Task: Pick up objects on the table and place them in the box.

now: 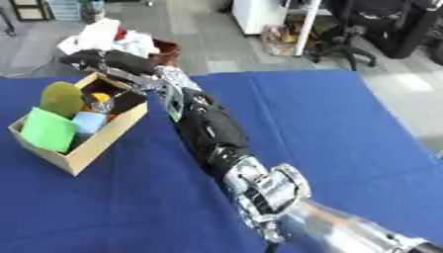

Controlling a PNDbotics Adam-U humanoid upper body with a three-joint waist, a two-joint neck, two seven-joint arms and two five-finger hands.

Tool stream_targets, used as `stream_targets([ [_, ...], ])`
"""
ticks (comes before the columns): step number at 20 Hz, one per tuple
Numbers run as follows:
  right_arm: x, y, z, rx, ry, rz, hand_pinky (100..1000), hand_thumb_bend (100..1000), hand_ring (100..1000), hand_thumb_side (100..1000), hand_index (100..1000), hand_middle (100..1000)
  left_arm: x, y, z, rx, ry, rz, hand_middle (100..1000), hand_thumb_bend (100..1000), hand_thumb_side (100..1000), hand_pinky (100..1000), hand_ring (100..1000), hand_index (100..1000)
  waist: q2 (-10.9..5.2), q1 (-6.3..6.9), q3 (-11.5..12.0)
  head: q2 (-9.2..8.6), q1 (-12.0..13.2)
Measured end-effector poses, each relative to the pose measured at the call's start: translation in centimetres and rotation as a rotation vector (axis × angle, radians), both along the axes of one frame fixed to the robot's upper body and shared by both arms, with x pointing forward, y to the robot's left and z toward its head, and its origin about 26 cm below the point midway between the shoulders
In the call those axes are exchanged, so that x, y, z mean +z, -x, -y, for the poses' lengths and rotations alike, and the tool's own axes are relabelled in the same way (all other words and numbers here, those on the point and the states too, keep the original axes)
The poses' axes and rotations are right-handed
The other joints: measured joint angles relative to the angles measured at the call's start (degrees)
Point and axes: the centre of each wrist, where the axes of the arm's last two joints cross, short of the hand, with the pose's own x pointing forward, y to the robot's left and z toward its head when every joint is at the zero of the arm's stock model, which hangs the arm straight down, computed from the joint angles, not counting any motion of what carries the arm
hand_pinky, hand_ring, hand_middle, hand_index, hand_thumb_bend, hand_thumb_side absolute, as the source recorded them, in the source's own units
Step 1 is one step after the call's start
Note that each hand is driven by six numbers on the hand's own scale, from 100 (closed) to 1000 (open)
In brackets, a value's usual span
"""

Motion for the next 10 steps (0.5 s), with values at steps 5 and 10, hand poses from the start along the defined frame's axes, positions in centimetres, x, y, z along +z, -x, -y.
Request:
stream_targets([
  [5,2.7,1.3,2.4,0.110,-0.142,0.041,844,100,793,397,1000,856,-0.3,0.1,-0.8,0.048,0.006,-0.005,598,100,851,610,642,800,0.00,0.00,-3.39,-0.22,2.70],
  [10,2.6,4.5,6.1,0.190,-0.347,-0.038,836,100,775,445,1000,836,-0.7,0.3,-1.7,0.101,0.002,-0.011,598,100,859,610,641,798,0.00,0.00,-6.30,-0.21,5.38],
])
